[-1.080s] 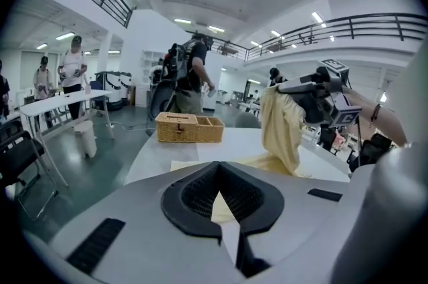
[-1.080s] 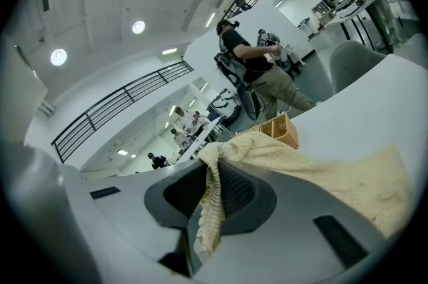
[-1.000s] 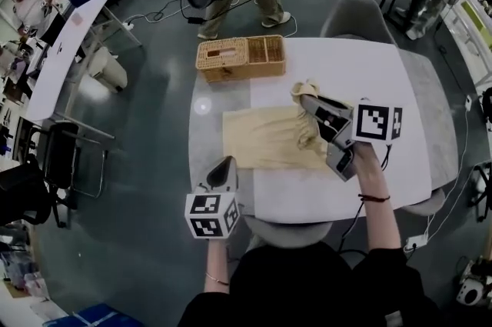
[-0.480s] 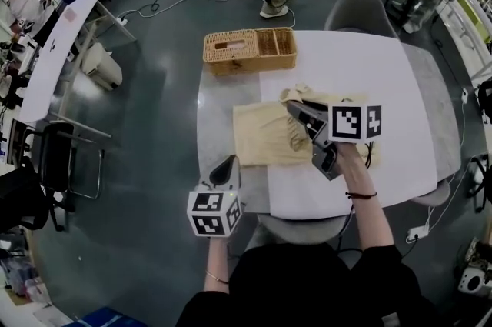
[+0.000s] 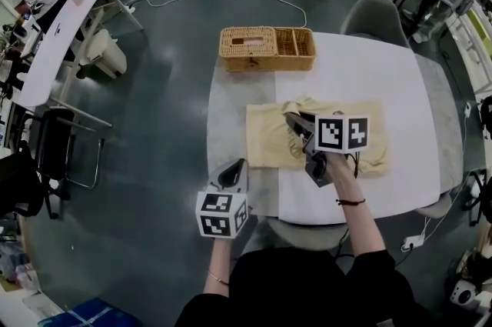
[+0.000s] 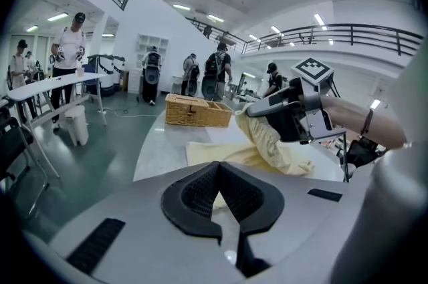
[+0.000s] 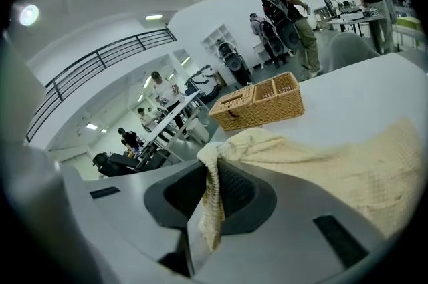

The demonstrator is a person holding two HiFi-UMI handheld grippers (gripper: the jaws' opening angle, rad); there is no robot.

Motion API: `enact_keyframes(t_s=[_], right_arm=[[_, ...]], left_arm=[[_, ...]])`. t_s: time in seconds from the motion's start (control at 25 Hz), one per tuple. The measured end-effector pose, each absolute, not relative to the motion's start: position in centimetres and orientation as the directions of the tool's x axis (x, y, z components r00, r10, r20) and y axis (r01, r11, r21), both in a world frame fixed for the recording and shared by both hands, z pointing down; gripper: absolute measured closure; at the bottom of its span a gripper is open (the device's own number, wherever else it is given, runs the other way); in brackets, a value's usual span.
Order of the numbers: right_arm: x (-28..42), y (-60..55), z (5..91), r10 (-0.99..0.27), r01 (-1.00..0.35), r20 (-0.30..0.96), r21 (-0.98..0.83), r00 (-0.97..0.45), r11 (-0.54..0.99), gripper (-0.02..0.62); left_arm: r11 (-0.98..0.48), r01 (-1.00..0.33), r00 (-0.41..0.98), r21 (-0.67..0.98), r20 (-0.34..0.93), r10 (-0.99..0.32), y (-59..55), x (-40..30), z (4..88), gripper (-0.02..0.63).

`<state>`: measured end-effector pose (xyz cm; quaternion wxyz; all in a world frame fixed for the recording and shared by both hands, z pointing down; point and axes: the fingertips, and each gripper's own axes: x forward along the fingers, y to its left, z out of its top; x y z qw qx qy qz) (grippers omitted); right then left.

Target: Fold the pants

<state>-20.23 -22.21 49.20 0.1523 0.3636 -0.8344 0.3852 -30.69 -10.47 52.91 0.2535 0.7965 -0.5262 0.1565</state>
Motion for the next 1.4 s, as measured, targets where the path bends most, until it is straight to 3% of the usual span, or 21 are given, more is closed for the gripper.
enact_keyframes(t_s=[0.76, 1.4], right_arm=[[-24.9, -22.7, 58.1, -0.438, -0.839, 0.737, -0.330, -0.515, 0.432, 0.541], [-26.2, -22.0, 60.9, -0.435, -0.856, 0.774, -0.256, -0.459, 0.449, 0.519]], left_arm=[[-0.272, -0.921, 0.385, 0.279, 0.547, -0.743, -10.7, -32.8, 55.8, 0.598], [-0.241, -0.928, 0.365, 0.284, 0.559, -0.745, -10.1, -33.2, 56.5, 0.598]])
